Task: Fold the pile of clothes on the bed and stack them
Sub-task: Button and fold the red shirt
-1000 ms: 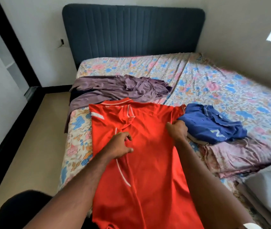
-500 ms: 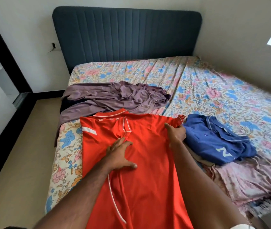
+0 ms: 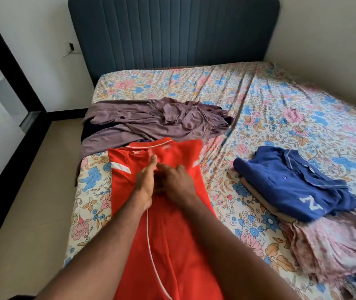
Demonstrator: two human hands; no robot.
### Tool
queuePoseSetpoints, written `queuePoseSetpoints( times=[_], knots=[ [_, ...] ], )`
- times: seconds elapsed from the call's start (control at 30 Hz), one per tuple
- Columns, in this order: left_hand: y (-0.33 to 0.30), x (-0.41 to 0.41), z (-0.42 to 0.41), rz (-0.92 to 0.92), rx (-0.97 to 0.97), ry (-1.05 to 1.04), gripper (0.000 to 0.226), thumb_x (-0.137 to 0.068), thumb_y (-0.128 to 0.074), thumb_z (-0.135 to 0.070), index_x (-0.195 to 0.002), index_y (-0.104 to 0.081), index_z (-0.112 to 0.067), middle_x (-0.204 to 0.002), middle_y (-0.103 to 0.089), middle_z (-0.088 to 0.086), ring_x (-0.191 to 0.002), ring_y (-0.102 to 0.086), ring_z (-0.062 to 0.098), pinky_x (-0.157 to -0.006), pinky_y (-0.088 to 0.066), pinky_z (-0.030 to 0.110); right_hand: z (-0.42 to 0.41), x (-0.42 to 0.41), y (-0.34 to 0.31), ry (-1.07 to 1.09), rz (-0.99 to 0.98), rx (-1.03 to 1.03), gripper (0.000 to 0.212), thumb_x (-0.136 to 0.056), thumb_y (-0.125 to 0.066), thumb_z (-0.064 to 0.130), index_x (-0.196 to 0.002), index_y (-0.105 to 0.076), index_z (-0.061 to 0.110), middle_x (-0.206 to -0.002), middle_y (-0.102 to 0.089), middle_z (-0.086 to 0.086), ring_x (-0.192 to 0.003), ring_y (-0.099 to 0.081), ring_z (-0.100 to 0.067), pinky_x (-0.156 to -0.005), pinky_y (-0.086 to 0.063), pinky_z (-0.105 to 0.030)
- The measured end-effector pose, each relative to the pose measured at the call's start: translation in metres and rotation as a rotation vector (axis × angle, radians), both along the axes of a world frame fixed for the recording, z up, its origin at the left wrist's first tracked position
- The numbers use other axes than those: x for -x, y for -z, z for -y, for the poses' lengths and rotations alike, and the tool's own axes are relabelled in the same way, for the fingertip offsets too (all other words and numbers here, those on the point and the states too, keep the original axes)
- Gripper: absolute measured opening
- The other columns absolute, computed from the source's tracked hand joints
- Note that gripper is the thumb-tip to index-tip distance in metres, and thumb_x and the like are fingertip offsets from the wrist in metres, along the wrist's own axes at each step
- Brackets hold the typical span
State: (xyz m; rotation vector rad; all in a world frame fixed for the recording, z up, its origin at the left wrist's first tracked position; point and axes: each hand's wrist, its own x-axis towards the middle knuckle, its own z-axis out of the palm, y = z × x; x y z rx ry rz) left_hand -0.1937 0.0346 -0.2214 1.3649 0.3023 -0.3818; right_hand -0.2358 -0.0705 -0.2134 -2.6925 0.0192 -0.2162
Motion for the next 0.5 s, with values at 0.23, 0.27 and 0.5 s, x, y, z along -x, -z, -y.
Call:
queuePoseSetpoints(
  times=[0.23,0.27,0.5],
  knots=[
    [0.010,-0.005,-0.009,-0.018,-0.174,-0.084,0.011,-0.087,-0.075,-0.006,-0.084,-0.064,-0.010,-0.086,-0.064,0.014,-0.062,-0.060,0.022,-0.036,-0.051,0.028,0.001,0.042,0.010,-0.029,-0.048,0.011,0.034,-0.085,-0.059,0.032,-0.117,-0.062,0.023,-0.112,-0.070,-0.003,-0.102,-0.063,-0.036,-0.083,-0.052,-0.046],
    [0.012,-0.006,-0.009,-0.019,-0.195,-0.089,0.014,-0.088,-0.071,-0.001,-0.082,-0.064,-0.011,-0.086,-0.064,0.013,-0.062,-0.059,0.021,-0.035,-0.050,0.026,0.009,0.060,0.011,0.014,-0.070,0.045,0.039,-0.083,-0.064,0.033,-0.121,-0.060,0.024,-0.113,-0.070,-0.003,-0.104,-0.063,-0.034,-0.082,-0.053,-0.044],
    [0.018,-0.018,-0.034,0.094,-0.405,-0.104,0.021,-0.083,-0.072,0.005,-0.081,-0.060,-0.012,-0.081,-0.065,0.008,-0.052,-0.055,0.017,-0.033,-0.043,0.020,0.063,0.159,-0.001,0.057,-0.434,0.164,0.022,-0.084,-0.062,0.039,-0.101,-0.054,0.027,-0.094,-0.060,0.001,-0.094,-0.062,-0.027,-0.075,-0.047,-0.036]
  ],
)
